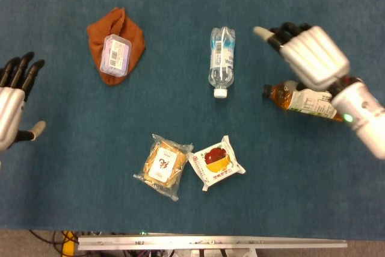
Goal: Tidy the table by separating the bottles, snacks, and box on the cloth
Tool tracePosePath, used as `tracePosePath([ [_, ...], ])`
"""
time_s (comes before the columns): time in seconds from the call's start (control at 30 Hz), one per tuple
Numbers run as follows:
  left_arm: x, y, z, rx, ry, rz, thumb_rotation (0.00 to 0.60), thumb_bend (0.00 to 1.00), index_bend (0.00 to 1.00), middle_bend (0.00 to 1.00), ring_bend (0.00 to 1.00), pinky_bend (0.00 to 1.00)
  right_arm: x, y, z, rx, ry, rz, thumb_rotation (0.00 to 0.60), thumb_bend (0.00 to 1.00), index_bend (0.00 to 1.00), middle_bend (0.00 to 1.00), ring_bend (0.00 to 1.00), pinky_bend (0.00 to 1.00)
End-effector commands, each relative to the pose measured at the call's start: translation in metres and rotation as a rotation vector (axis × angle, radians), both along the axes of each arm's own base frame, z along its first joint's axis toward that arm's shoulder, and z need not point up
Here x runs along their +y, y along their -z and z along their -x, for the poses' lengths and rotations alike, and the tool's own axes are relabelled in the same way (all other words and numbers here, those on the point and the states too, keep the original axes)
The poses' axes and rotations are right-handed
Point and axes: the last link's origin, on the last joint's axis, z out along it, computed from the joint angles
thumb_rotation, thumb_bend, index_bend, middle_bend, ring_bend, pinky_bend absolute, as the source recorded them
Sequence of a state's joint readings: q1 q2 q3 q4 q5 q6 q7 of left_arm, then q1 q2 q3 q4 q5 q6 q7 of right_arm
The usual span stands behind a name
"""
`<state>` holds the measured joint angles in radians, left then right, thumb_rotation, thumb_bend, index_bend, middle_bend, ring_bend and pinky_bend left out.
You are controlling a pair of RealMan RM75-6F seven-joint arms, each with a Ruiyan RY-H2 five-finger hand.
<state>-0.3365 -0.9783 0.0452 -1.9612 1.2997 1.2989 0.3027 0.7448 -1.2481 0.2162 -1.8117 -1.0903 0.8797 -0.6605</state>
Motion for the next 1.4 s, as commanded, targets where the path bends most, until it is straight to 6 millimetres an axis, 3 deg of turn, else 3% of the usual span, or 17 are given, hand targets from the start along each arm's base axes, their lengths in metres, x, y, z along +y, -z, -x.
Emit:
tracePosePath([
  [0.03, -0.004, -0.004, 0.002, -0.004, -0.003, -0.008, 0.600, 0.20, 0.00, 0.00, 0.00, 0.15, -0.017, 0.023, -0.017, 0.071, -0.054, 0.011, 0.600, 0.02, 0.09, 0.25, 0.21, 0.37],
  [0.33, -0.011, -0.011, 0.009, -0.012, -0.025, -0.016, 0.600, 0.20, 0.00, 0.00, 0.00, 0.15, -0.042, 0.073, -0.028, 0.229, -0.127, 0.025, 0.600, 0.02, 0.09, 0.25, 0.21, 0.37],
  [0.53, -0.013, -0.014, 0.016, -0.023, -0.049, -0.021, 0.600, 0.20, 0.00, 0.00, 0.00, 0.15, -0.050, 0.096, -0.031, 0.286, -0.158, 0.022, 0.600, 0.02, 0.09, 0.25, 0.21, 0.37],
  [1.07, -0.017, -0.022, 0.028, -0.055, -0.079, -0.030, 0.600, 0.20, 0.00, 0.00, 0.00, 0.15, -0.057, 0.137, -0.048, 0.386, -0.287, 0.037, 0.600, 0.02, 0.09, 0.25, 0.20, 0.37],
  [1.4, -0.019, -0.023, 0.033, -0.065, -0.094, -0.025, 0.600, 0.20, 0.00, 0.00, 0.00, 0.15, -0.058, 0.151, -0.050, 0.429, -0.297, 0.018, 0.600, 0.02, 0.09, 0.25, 0.20, 0.36],
])
